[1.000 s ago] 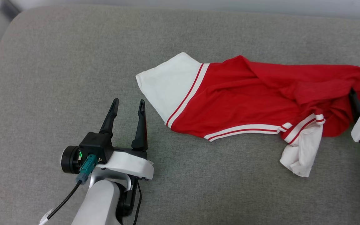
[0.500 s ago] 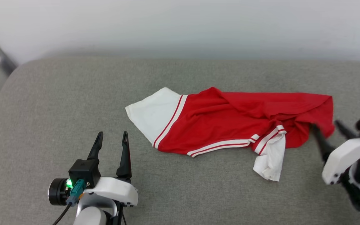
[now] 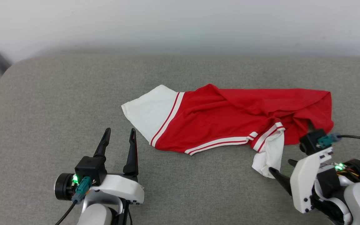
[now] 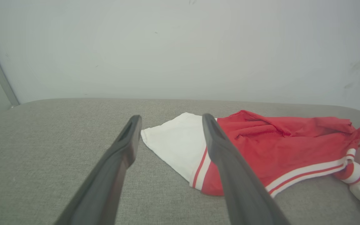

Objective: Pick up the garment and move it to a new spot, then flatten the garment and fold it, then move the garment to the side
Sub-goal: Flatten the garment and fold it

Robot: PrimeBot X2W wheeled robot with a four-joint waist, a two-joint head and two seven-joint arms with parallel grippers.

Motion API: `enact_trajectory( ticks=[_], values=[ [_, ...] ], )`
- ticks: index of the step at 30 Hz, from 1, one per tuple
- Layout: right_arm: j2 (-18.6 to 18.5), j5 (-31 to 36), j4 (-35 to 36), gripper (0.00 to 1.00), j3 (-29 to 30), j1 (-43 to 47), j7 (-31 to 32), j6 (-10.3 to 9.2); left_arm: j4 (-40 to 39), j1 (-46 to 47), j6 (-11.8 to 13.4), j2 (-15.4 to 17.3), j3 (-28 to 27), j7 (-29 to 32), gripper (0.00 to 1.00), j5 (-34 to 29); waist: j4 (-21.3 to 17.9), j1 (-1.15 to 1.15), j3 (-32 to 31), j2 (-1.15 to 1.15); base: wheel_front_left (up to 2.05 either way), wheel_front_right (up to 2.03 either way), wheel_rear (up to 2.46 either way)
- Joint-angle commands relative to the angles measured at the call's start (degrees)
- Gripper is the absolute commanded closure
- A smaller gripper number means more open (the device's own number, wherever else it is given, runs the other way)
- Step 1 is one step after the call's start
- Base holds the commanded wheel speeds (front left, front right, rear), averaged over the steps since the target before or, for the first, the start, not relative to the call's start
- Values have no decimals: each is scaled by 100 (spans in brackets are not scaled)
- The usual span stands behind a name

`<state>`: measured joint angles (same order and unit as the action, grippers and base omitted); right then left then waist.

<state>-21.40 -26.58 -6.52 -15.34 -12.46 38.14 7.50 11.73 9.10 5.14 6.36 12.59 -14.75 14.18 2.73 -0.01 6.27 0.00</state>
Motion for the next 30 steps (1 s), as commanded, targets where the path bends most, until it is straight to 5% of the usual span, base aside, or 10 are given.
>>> enact_trajectory(
  ticks=[1, 14, 15, 17, 23, 30],
  values=[
    [-5, -23, 8, 0, -103, -133, 49, -2, -16, 84, 10, -19, 13, -13, 0, -22, 71, 1, 143, 0, 0, 0, 0],
    [5, -377, -1382, 0, -1130, -745, 22, -4, 87, 433, -24, -106, 112, -47, 0, -36, 268, 1, 676, 0, 0, 0, 0],
    [7, -442, -1478, 15, -1189, -746, 21, -3, 107, 437, -23, -108, 104, -49, 0, -37, 263, 1, 672, 0, 0, 0, 0],
    [-11, -508, -1554, 100, -1274, -808, -68, -3, 138, 423, -15, -106, 86, -52, 0, -38, 242, 1, 638, 0, 0, 0, 0],
    [-193, -589, -1281, 100, -1281, -1004, -626, -1, 217, 265, -10, -76, 32, -56, 0, -14, 131, 1, 359, 0, 0, 0, 0],
    [-329, -407, -454, 100, -499, -576, -1100, -2, 200, -60, 39, -6, -76, -51, 0, 23, -92, 1, -101, 0, 0, 0, 0]
  ],
)
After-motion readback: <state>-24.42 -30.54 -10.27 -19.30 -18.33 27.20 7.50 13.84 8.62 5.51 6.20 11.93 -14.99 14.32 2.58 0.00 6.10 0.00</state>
